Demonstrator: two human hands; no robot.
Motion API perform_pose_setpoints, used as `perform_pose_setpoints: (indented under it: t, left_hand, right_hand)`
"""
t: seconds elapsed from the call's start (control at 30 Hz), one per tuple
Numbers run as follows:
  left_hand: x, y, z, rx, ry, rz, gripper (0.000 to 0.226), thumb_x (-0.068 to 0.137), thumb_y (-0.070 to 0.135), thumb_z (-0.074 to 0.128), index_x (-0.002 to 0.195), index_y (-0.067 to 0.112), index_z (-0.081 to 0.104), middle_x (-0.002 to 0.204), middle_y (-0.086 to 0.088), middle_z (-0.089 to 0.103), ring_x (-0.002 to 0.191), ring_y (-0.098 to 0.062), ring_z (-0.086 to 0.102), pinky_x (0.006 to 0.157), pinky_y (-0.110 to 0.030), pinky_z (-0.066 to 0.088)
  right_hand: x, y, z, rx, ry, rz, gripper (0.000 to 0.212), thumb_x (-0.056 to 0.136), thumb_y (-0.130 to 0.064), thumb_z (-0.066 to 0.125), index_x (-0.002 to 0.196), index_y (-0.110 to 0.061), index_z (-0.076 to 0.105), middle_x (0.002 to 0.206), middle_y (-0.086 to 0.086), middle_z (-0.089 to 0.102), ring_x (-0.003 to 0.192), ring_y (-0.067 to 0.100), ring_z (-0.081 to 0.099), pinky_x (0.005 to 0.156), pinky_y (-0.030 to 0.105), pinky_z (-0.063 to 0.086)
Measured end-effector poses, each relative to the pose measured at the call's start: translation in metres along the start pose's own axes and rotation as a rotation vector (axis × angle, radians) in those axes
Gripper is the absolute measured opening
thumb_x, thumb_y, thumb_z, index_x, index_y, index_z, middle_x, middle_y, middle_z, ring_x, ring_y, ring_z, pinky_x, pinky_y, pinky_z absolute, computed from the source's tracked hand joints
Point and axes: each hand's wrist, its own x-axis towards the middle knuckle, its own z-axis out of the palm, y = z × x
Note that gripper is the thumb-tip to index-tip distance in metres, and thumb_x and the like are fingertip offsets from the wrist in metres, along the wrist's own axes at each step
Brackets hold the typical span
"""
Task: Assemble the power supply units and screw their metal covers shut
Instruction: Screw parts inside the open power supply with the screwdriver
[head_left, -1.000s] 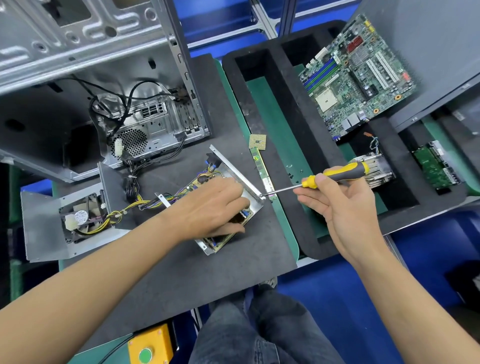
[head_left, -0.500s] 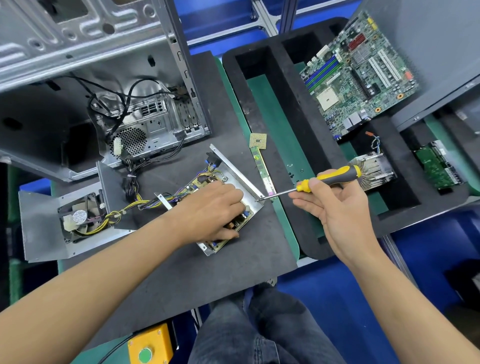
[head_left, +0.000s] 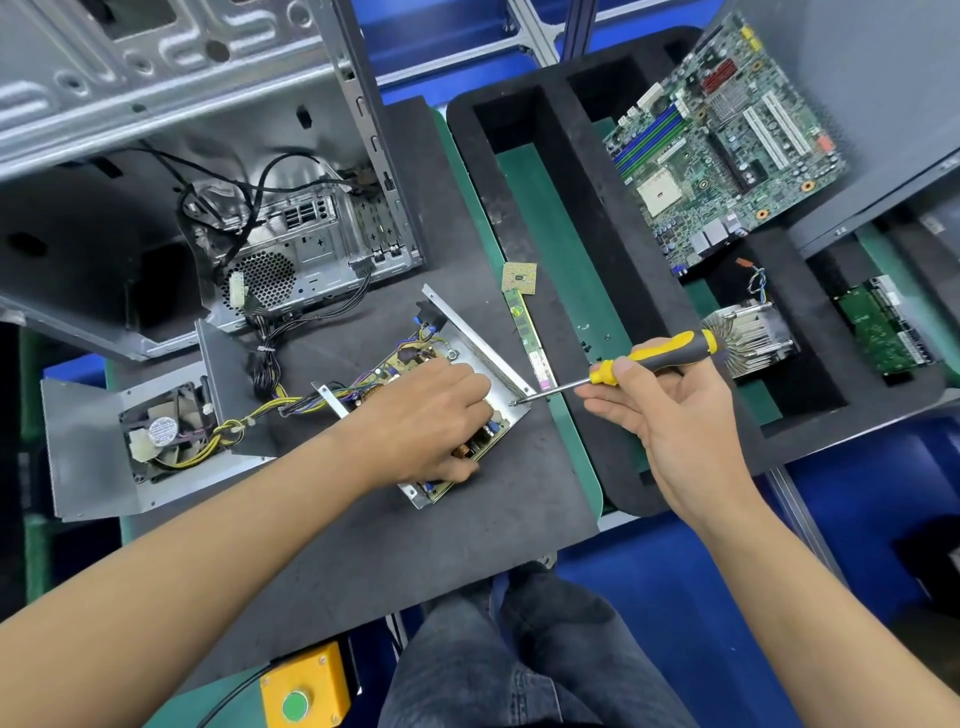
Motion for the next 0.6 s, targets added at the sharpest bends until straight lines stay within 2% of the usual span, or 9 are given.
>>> perform_pose_setpoints:
  t: [0.4, 0.6]
  left_hand:
    - [0.001, 0.002, -0.003, 0.027, 0.007, -0.023, 0.040, 0.066, 0.046, 0.079, 0.070, 0.009, 0.064, 0.073, -0.004, 0.053, 0.067, -0.026, 0.053, 0.059, -0.035, 0.044]
    - [0.000, 0.002, -0.003, 0.031, 0.008, -0.022, 0.041, 0.068, 0.049, 0.077, 0.073, 0.011, 0.065, 0.074, -0.003, 0.053, 0.068, -0.025, 0.053, 0.060, -0.035, 0.041]
  right_hand:
    - [-0.004, -0.002, 0.006, -0.083, 0.002, -0.029, 0.013, 0.094, -0.003, 0.063, 0.100, -0.008, 0.053, 0.095, 0.025, 0.070, 0.083, 0.036, 0.074, 0.076, 0.037, 0.061]
    - [-0.008, 0.008, 0.013, -0.201, -0.023, -0.101, 0.022, 0.089, 0.000, 0.069, 0.093, -0.018, 0.055, 0.088, 0.018, 0.070, 0.080, 0.030, 0.074, 0.074, 0.035, 0.061]
